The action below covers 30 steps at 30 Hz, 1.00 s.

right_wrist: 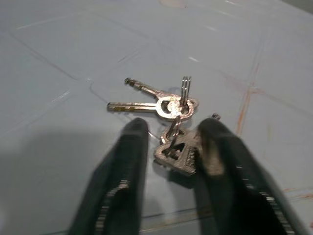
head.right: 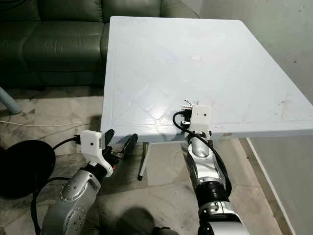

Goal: Hang keys on a hook

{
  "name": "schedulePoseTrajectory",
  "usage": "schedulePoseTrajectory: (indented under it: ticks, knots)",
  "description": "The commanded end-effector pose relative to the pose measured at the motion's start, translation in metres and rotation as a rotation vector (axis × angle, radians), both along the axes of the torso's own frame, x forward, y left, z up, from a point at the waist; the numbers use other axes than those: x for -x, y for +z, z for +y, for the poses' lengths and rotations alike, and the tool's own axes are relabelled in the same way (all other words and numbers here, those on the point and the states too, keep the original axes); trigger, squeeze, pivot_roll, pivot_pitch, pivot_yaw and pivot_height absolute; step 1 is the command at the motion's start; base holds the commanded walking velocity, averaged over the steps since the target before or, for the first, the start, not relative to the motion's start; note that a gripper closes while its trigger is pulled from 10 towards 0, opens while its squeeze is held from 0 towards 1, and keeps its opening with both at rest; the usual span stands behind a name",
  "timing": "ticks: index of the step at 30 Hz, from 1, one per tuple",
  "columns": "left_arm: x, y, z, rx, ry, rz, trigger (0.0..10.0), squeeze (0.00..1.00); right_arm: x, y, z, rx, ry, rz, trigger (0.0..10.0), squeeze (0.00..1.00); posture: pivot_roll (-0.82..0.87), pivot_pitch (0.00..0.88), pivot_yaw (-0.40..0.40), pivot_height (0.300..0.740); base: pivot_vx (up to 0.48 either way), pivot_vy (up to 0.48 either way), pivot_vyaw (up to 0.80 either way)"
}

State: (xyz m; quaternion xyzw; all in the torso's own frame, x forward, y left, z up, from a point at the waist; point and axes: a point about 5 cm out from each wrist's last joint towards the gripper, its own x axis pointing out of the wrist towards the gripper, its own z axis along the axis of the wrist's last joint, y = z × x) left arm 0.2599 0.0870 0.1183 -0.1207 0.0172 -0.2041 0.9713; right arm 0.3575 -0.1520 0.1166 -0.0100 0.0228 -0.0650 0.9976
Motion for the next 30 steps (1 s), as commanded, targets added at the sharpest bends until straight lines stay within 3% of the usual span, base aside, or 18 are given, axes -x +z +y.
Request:
schedulePoseTrajectory:
  ticks: [1, 3, 4, 5, 6, 7, 19, 20, 21, 22, 23, 25, 26, 27, 28, 30]
  knots:
    - [0.0023, 0.0021, -0.0043, 0.003, -0.006, -0.006, 10.0, 0.0, 0.0021, -0.0026, -0.0062, 0.021, -0.023, -0.005, 0.0, 0.0, 0.06, 0.174, -0.104, 0.732, 0.0, 0.0, 0.0]
    - [0.0022, 0.0021, -0.0048, 0.004, -0.007, -0.005, 10.0, 0.0, 0.0028, -0.0015, -0.0066, 0.031, -0.025, -0.022, 0.0, 0.0, 0.06, 0.174, -0.104, 0.732, 0.0, 0.0, 0.0]
    - [0.0021, 0.0022, -0.0058, 0.004, -0.012, -0.006, 10.0, 0.0, 0.0031, -0.0035, -0.0061, 0.023, -0.022, -0.002, 1.5, 0.0, 0.05, 0.169, -0.101, 0.732, 0.0, 0.0, 0.0]
    - [0.0019, 0.0023, -0.0064, 0.003, -0.015, -0.007, 10.0, 0.0, 0.0032, -0.0043, -0.0061, 0.019, -0.021, 0.005, 7.7, 0.0, 0.05, 0.169, -0.101, 0.732, 0.0, 0.0, 0.0]
    - [0.0017, 0.0024, -0.0067, 0.002, -0.017, -0.007, 10.0, 0.0, 0.0033, -0.0048, -0.0061, 0.016, -0.022, 0.009, 9.7, 0.0, 0.05, 0.169, -0.101, 0.732, 0.0, 0.0, 0.0]
    - [0.0011, 0.0026, -0.007, 0.003, -0.019, -0.008, 10.0, 0.0, 0.0033, -0.005, -0.0062, 0.016, -0.02, 0.011, 10.0, 0.0, 0.05, 0.163, -0.097, 0.732, 0.0, 0.0, 0.0]
    - [0.0008, 0.0021, -0.0081, 0.001, -0.026, -0.009, 10.0, 0.0, 0.0034, -0.0057, -0.0074, 0.021, -0.015, 0.013, 10.0, 0.0, 0.05, 0.156, -0.097, 0.732, 0.0, 0.0, 0.0]
    - [0.0009, 0.0022, -0.0082, 0.003, -0.026, -0.009, 10.0, 0.0, 0.0032, -0.0051, -0.007, 0.023, -0.01, 0.009, 7.8, 0.0, 0.05, 0.156, -0.097, 0.732, 0.0, 0.0, 0.0]
    - [0.0009, 0.0022, -0.0082, 0.003, -0.026, -0.009, 10.0, 0.0, 0.0032, -0.0051, -0.007, 0.023, -0.01, 0.009, 7.8, 0.0, 0.05, 0.156, -0.097, 0.732, 0.0, 0.0, 0.0]
    - [0.0009, 0.0022, -0.0082, 0.004, -0.026, -0.009, 10.0, 0.0, 0.003, -0.0049, -0.0065, 0.024, -0.007, 0.009, 6.4, 0.0, 0.05, 0.156, -0.097, 0.732, 0.0, 0.0, 0.0]
    - [0.001, 0.0021, -0.0084, 0.004, -0.025, -0.009, 10.0, 0.0, 0.003, -0.005, -0.0065, 0.024, -0.006, 0.009, 6.4, 0.0, 0.05, 0.151, -0.101, 0.732, 0.0, 0.0, 0.0]
    - [0.0011, 0.0021, -0.0086, 0.004, -0.025, -0.009, 10.0, 0.0, 0.003, -0.0051, -0.0067, 0.023, -0.005, 0.01, 4.6, 0.0, 0.05, 0.151, -0.101, 0.732, 0.0, 0.0, 0.0]
    - [0.0011, 0.0023, -0.0086, 0.005, -0.024, -0.009, 10.0, 0.0, 0.003, -0.0048, -0.0063, 0.023, -0.001, 0.008, 2.0, 0.0, 0.05, 0.152, -0.1, 0.732, 0.0, 0.0, 0.0]
    - [0.0011, 0.0023, -0.0086, 0.005, -0.024, -0.009, 10.0, 0.0, 0.003, -0.0048, -0.0063, 0.023, -0.001, 0.008, 2.0, 0.0, 0.05, 0.152, -0.1, 0.732, 0.0, 0.0, 0.0]
    - [0.0011, 0.0022, -0.0087, 0.006, -0.024, -0.009, 10.0, 0.0, 0.0031, -0.0046, -0.006, 0.025, 0.0, 0.004, 0.4, 0.0, 0.05, 0.15, -0.1, 0.732, 0.0, 0.0, 0.0]
    - [0.0011, 0.0022, -0.0087, 0.005, -0.024, -0.009, 10.0, 0.0, 0.0032, -0.0047, -0.006, 0.025, 0.0, 0.005, 0.9, 0.0, 0.05, 0.15, -0.1, 0.732, 0.0, 0.0, 0.0]
